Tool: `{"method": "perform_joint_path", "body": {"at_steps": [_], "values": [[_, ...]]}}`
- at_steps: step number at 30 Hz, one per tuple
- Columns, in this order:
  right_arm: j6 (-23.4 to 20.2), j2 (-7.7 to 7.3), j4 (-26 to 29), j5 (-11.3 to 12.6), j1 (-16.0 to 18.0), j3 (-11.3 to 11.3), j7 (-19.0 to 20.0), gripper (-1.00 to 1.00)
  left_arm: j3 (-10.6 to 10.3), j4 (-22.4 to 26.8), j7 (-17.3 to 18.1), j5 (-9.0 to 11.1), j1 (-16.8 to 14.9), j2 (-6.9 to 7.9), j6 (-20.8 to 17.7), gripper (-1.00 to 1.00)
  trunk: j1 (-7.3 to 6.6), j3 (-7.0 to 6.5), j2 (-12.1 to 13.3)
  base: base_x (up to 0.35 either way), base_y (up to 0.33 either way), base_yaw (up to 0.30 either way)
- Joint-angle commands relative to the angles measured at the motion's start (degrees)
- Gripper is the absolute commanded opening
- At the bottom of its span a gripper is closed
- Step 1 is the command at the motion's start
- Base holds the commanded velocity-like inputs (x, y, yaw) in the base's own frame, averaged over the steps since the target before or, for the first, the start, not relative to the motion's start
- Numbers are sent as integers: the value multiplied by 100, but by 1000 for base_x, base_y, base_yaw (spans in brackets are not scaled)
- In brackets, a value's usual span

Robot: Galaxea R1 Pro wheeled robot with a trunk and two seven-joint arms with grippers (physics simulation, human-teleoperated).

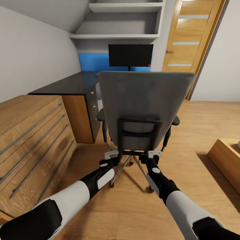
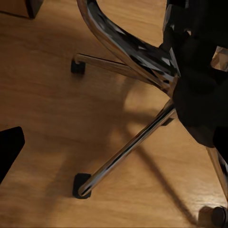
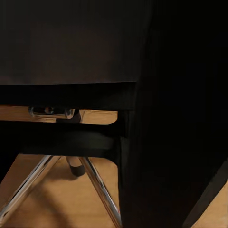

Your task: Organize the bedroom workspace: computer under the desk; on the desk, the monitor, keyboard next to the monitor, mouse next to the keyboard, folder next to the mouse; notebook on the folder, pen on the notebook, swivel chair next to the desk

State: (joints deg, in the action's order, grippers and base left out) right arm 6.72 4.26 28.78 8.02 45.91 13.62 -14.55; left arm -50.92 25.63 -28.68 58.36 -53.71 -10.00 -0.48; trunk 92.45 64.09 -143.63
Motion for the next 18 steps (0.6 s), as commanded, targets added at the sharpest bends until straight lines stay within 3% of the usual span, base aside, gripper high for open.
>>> {"method": "perform_joint_path", "body": {"at_steps": [1,7,18], "values": [[24,-5,-6,59,5,53,-39,100,-37,12,-35,6,-8,0,-5,100,2,5,-2,274,0,49],[23,-5,-4,59,4,53,-39,100,-32,29,-33,9,-8,0,-5,100,2,5,-2,187,0,91],[30,-13,-6,58,6,52,-36,100,-32,21,-23,13,-8,0,-14,100,2,5,-2,-78,-63,4]]}}
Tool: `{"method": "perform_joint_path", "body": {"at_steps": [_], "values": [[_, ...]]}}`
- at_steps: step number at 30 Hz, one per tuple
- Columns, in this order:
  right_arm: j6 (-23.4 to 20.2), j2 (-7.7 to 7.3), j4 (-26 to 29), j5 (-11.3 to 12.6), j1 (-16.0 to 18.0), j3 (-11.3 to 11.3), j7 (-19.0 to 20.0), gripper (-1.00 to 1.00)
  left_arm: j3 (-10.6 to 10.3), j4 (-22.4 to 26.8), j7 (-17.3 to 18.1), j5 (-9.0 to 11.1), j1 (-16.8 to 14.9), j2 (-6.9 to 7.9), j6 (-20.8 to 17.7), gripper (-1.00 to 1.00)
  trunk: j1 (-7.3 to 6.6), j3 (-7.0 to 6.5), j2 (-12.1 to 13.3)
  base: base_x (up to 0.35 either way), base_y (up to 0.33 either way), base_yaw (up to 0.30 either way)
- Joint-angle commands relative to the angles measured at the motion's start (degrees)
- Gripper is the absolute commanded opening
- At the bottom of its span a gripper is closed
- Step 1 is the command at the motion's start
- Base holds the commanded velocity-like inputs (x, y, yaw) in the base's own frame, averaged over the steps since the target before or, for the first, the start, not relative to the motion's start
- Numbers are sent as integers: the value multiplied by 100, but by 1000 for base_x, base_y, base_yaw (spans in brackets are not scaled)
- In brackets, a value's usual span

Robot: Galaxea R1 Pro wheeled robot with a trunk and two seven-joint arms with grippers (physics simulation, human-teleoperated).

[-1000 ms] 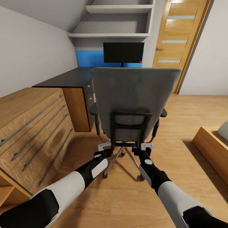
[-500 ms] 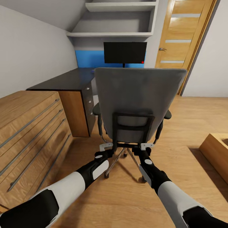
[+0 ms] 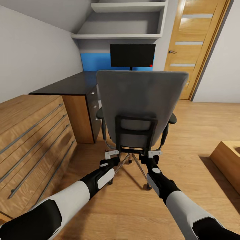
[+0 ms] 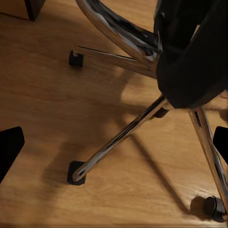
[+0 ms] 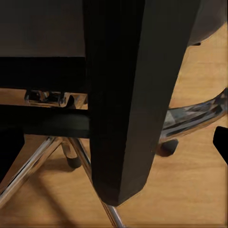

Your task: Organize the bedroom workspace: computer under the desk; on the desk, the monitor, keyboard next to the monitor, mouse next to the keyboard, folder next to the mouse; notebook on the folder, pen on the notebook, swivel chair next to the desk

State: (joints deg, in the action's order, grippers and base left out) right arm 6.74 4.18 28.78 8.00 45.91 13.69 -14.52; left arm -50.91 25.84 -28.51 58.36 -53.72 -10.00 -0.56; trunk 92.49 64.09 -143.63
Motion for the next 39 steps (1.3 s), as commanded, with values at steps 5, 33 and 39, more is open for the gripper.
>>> {"method": "perform_joint_path", "body": {"at_steps": [5,33,39], "values": [[28,-5,-10,62,5,44,-36,100,-33,0,-30,16,-7,0,-6,100,-2,5,-2,-18,-18,0],[29,-1,-20,62,-3,46,-26,100,-49,-34,-5,-22,-7,0,254,100,-2,5,-2,-1,-1,0],[29,-4,-6,56,0,43,-25,100,-57,78,-8,-204,-7,0,392,100,-2,5,-2,0,0,0]]}}
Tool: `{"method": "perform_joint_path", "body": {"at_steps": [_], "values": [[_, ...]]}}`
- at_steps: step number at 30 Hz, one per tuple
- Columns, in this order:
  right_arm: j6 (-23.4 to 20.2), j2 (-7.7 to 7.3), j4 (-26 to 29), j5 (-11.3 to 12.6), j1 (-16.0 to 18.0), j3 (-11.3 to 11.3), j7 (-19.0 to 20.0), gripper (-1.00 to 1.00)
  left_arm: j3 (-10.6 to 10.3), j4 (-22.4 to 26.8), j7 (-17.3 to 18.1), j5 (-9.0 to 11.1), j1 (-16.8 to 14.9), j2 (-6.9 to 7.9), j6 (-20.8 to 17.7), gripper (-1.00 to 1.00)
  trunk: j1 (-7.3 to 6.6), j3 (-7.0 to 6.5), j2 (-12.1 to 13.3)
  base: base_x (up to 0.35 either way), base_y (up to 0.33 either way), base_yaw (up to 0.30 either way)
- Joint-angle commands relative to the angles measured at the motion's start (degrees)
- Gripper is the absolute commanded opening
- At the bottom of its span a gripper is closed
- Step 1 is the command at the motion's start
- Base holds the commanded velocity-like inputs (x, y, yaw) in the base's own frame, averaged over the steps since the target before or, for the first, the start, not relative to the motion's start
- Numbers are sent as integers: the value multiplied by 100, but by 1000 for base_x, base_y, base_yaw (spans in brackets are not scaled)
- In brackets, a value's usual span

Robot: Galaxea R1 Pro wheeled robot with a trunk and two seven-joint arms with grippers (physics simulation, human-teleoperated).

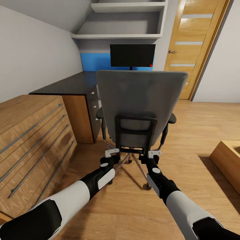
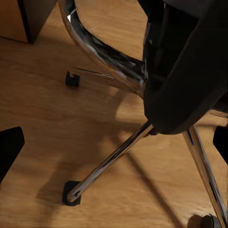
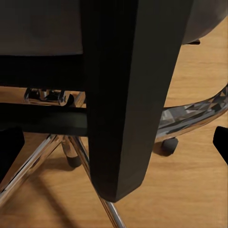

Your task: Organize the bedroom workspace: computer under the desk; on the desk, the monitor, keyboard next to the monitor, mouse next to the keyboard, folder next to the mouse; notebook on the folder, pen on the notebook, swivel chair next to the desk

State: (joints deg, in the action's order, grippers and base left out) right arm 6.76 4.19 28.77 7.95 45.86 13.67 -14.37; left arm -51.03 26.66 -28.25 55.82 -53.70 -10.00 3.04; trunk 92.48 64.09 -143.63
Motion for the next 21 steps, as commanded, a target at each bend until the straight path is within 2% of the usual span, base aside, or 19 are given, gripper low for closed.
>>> {"method": "perform_joint_path", "body": {"at_steps": [1,5,8,21], "values": [[27,-5,-5,60,6,44,-40,100,-46,10,-33,-10,-9,0,40,100,-1,5,-2,0,0,0],[37,-11,-3,53,7,41,-40,100,-47,57,-32,-290,-9,0,67,100,-1,5,-2,0,0,0],[47,-17,-3,55,5,38,-35,100,-48,83,-32,-400,-9,0,92,100,-1,5,-2,0,0,0],[66,-23,-28,57,2,32,-28,100,-38,141,-23,-478,-9,0,358,100,-1,5,-2,0,0,0]]}}
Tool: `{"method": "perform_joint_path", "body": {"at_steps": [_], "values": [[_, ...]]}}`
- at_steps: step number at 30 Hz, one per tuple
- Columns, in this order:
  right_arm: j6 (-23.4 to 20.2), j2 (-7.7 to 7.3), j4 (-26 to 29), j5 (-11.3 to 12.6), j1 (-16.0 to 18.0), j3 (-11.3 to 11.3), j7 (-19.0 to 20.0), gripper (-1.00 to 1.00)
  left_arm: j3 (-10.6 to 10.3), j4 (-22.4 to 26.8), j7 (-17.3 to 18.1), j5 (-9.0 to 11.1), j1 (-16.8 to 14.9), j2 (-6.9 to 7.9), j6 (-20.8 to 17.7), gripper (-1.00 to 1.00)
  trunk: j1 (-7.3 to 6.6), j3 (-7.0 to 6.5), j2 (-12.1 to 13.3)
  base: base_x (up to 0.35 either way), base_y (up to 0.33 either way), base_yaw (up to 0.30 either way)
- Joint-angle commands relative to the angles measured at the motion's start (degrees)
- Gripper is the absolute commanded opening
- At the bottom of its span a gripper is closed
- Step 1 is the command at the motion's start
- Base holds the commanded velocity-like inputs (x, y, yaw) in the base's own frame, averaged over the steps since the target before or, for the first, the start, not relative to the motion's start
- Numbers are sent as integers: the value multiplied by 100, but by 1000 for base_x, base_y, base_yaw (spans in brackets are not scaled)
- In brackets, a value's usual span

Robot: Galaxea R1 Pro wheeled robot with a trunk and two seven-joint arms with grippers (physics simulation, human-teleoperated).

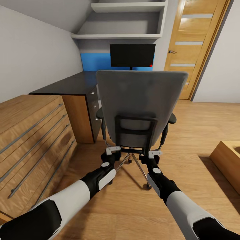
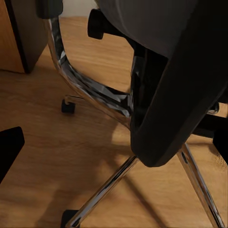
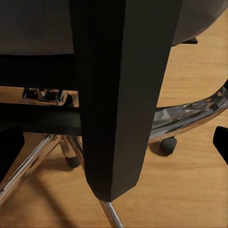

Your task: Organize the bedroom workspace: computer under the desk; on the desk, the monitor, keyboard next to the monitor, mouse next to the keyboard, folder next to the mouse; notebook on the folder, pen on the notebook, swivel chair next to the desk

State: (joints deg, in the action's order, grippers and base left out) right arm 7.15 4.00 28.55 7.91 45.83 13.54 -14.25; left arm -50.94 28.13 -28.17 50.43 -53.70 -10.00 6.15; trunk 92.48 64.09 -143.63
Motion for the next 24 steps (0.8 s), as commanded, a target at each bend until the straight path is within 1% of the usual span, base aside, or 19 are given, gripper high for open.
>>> {"method": "perform_joint_path", "body": {"at_steps": [1,4,10,19,24], "values": [[29,-8,-6,61,7,45,-37,100,-47,-11,-28,65,-9,0,114,100,-1,5,-2,0,0,0],[31,-12,-7,61,7,44,-35,100,-51,-16,-23,70,-9,0,205,100,-1,2,-2,0,0,-39],[31,-7,-7,62,5,51,-40,100,-62,-18,-22,72,-9,0,233,100,-1,-13,-2,0,0,-97],[32,2,-7,58,5,57,-42,100,-61,-18,-23,81,-9,0,238,100,-1,-16,-2,3,0,-13],[32,4,-7,54,5,60,-43,100,-58,-21,-29,81,-9,0,238,100,-1,-16,-2,153,0,-1]]}}
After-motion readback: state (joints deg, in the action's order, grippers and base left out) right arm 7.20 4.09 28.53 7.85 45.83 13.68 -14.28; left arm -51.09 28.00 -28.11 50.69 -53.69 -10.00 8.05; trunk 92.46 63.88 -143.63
